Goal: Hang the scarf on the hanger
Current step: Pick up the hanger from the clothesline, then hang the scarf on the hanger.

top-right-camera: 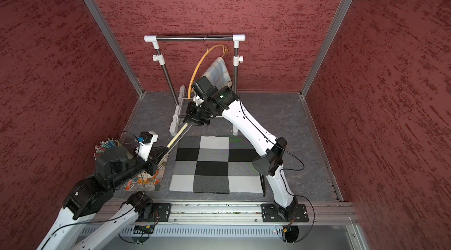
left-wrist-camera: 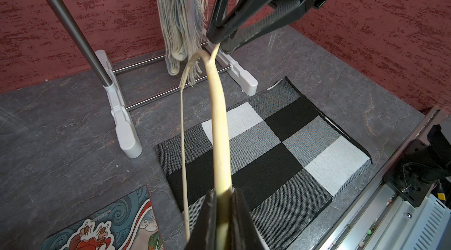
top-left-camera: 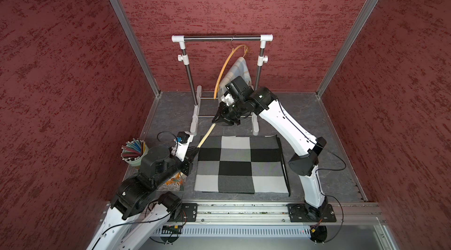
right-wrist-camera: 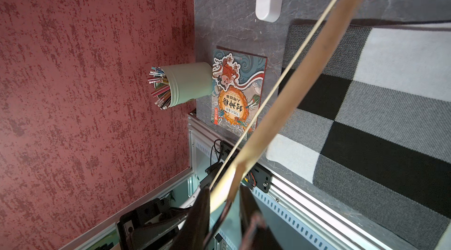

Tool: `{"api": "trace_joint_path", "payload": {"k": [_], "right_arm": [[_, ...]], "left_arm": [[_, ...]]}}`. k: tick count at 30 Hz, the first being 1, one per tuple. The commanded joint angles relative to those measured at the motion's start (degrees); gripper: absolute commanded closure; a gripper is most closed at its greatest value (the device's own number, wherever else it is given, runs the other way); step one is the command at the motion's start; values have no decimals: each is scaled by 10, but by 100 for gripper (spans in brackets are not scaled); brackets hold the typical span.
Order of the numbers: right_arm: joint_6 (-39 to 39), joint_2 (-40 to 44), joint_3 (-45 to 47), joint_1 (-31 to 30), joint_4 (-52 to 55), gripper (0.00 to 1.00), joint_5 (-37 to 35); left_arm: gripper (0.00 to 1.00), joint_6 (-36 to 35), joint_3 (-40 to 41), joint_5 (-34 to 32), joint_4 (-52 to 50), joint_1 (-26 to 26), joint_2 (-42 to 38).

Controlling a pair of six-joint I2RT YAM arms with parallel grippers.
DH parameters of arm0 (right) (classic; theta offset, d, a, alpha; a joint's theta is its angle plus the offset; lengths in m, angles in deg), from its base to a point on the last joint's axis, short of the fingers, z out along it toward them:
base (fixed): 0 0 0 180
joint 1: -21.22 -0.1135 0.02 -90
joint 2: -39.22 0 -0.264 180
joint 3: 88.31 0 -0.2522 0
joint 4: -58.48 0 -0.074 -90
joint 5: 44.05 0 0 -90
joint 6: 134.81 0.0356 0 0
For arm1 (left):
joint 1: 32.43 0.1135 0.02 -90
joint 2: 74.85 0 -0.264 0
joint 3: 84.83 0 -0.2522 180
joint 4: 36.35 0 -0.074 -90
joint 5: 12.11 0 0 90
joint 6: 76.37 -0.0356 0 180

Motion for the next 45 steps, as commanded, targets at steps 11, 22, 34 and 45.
{"api": "trace_joint_path", "payload": {"k": [11, 22, 34, 45], "right_arm": [[-53, 54, 109, 13, -48, 100, 4], [-93, 319, 566, 29, -274, 100, -12], [-16, 476, 829, 48, -428, 100, -70], [19, 441, 898, 51, -509, 100, -68]], "left_arm": [[36, 38, 4, 85, 26, -8, 2], [0, 364, 62, 71, 53, -5, -5], [1, 521, 222, -68, 115, 3, 134], [11, 492, 246, -23, 247, 56, 325]]}}
